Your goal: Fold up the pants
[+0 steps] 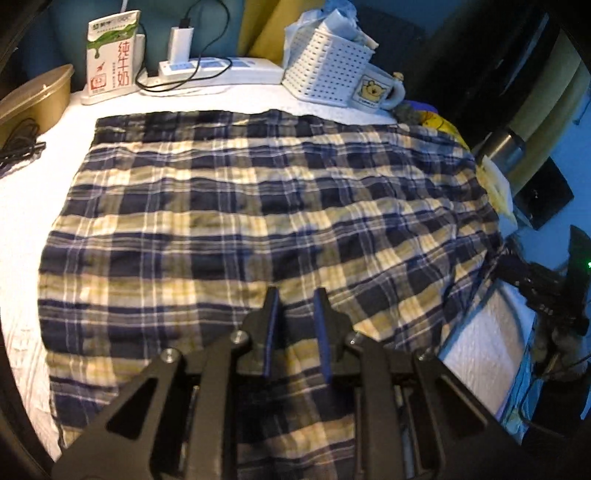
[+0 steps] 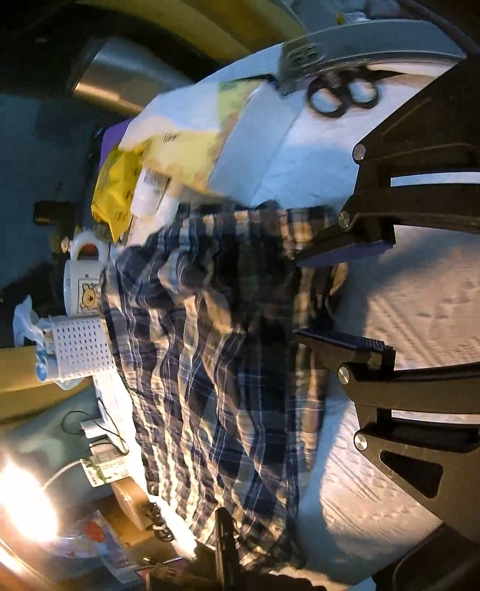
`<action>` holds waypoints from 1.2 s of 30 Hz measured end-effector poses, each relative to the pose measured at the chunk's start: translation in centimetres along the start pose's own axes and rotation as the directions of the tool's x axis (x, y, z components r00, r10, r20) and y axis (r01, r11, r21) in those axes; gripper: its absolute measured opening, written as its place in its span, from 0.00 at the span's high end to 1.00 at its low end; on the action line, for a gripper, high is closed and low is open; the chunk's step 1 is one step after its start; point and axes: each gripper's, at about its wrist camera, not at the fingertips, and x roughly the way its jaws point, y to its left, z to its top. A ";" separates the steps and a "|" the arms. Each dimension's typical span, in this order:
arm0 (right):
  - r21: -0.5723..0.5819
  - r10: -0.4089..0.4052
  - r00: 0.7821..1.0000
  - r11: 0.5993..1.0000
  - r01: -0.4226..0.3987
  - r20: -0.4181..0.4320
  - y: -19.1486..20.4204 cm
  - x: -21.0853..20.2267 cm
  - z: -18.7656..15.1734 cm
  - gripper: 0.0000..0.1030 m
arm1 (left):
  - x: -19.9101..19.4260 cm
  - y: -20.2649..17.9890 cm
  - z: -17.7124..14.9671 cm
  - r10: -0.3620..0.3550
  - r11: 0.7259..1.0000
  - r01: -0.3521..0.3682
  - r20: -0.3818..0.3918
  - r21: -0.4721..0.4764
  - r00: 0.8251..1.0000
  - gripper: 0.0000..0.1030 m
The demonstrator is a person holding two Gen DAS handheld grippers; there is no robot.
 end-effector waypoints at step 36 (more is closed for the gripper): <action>0.072 -0.097 0.995 0.993 0.097 -0.004 -1.9 -0.8 -1.4 0.65 | -3.1 2.2 -3.3 0.129 0.991 -0.130 0.005 0.018 0.992 0.81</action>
